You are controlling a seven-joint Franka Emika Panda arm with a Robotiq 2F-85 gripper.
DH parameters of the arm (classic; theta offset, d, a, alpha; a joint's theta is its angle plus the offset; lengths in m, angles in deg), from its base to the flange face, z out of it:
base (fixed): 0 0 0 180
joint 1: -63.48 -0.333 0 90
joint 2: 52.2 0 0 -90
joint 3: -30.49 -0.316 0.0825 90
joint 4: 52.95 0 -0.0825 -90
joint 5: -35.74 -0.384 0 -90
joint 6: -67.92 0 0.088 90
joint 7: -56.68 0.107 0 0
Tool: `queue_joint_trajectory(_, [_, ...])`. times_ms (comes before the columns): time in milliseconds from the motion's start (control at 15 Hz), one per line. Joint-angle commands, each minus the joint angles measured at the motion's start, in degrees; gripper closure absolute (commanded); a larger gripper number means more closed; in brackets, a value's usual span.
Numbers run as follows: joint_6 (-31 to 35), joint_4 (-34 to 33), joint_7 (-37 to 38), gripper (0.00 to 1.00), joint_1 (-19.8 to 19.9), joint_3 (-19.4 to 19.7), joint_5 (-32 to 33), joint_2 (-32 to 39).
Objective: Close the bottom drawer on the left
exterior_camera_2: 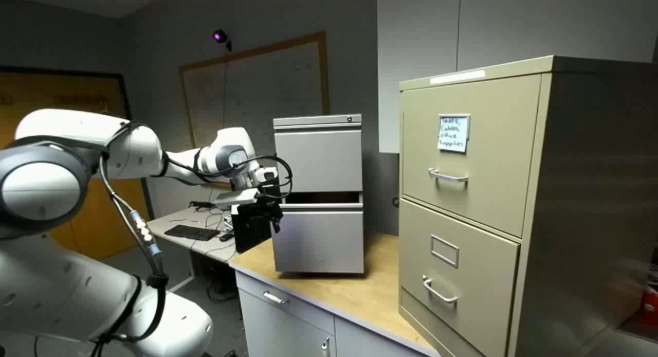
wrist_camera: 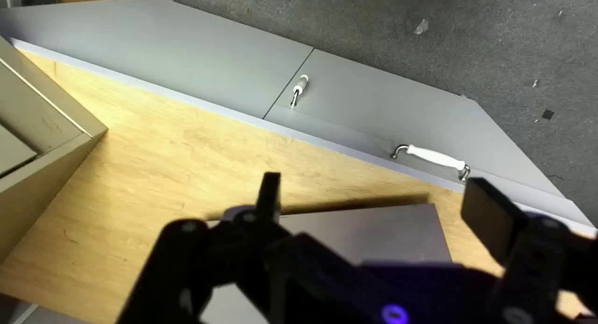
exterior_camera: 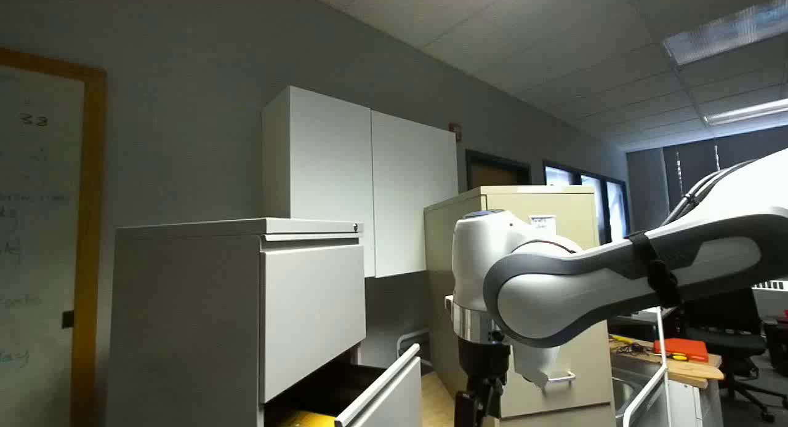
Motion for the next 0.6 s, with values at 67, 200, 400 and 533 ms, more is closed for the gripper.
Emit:
queue_joint_trajectory(67, [-0.2, -0.2, 0.6, 0.00, -1.0, 0.8, 0.6, 0.2])
queue_joint_trajectory(200, [-0.2, -0.2, 0.6, 0.00, -1.0, 0.8, 0.6, 0.1])
queue_joint_trajectory(400, [-0.2, -0.2, 0.6, 0.00, -1.0, 0.8, 0.6, 0.1])
queue_joint_trajectory(533, [0.2, -0.2, 0.4, 0.00, -0.9, 0.9, 0.8, 0.2])
